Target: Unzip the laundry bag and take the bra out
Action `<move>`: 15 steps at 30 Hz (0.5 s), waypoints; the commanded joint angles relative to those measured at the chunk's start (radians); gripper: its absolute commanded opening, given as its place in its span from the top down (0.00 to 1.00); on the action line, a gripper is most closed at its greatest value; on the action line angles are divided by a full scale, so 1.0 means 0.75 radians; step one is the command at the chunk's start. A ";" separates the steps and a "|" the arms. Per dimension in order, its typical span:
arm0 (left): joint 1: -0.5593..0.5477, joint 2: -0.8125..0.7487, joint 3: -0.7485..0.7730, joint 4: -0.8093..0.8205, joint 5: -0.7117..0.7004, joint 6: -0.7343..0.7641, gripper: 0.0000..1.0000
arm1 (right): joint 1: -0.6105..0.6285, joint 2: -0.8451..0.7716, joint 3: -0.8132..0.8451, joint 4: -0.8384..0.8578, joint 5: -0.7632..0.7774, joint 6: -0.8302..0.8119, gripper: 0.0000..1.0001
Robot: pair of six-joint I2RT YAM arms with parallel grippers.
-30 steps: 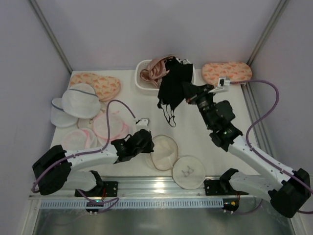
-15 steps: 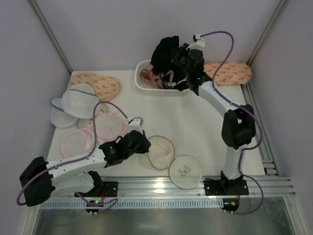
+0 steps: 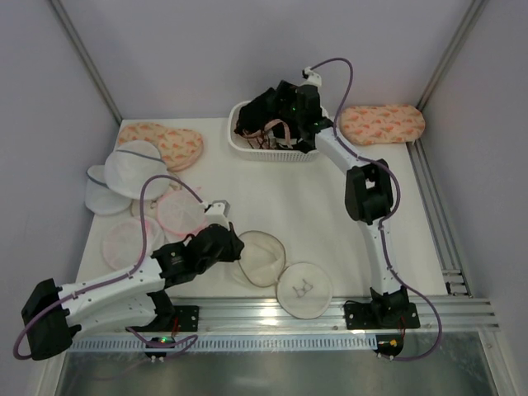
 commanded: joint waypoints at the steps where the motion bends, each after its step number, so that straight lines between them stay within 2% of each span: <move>1: 0.007 -0.014 -0.004 -0.022 -0.054 -0.014 1.00 | -0.004 -0.244 -0.268 0.180 -0.031 -0.075 0.01; 2: 0.009 -0.012 -0.002 -0.018 -0.052 -0.014 1.00 | -0.004 -0.302 -0.353 0.302 -0.028 -0.081 0.01; 10: 0.007 0.031 -0.008 0.019 -0.046 -0.014 1.00 | -0.006 -0.832 -0.995 0.608 0.006 -0.195 0.01; 13: 0.007 0.046 -0.018 0.050 -0.044 -0.022 1.00 | -0.006 -1.036 -1.169 0.580 0.072 -0.236 0.01; 15: 0.007 0.060 -0.030 0.074 -0.038 -0.028 1.00 | 0.000 -1.172 -1.225 0.435 0.169 -0.248 0.01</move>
